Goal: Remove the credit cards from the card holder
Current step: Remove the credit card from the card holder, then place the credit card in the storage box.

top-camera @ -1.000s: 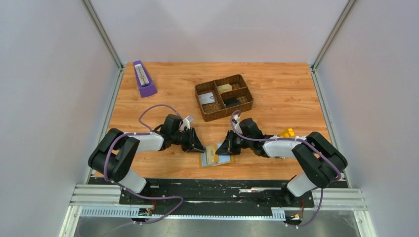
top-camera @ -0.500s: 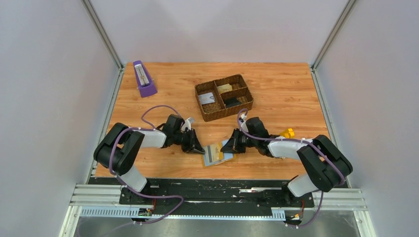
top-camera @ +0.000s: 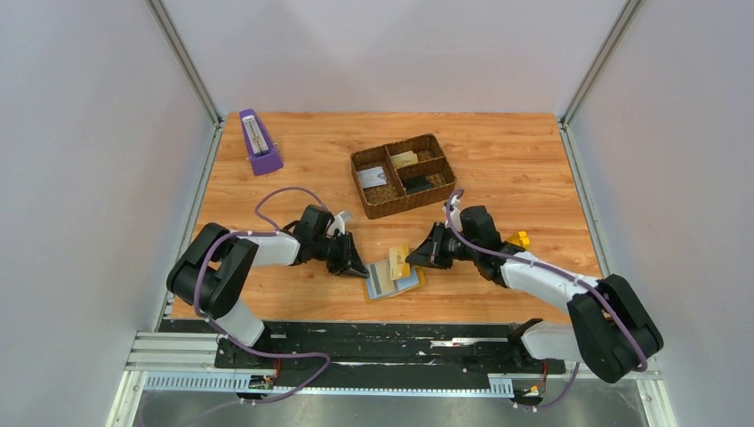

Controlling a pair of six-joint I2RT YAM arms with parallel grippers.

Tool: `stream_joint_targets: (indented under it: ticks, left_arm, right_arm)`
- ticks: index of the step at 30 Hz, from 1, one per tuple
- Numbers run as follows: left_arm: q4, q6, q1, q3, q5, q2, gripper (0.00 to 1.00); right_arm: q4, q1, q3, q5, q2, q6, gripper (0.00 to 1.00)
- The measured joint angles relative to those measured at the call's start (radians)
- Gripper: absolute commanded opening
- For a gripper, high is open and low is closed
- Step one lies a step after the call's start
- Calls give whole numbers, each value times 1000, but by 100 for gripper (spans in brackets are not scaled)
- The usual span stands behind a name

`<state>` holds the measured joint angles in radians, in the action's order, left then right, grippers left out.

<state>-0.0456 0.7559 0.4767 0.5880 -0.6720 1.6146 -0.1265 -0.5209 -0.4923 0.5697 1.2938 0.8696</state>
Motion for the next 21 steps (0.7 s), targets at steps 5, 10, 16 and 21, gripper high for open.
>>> stream_joint_targets:
  ticks: [5,10,16,21]
  left_arm:
    - [79,-22,3,8,32,-55,45]
    - [197,-21,3,65,50,-185,58]
    - [129,53,2,144,-6,-349,63]
    - [-32,172,2,135,-78,-382,65]
  right_arm:
    - [35,1,-1,-39,-119,10,0]
    - [46,1,-1,-90,-230,57,0]
    - [5,-10,2,-152,-334,154,0]
    - [-68,-50,16,-197,-359,224,0]
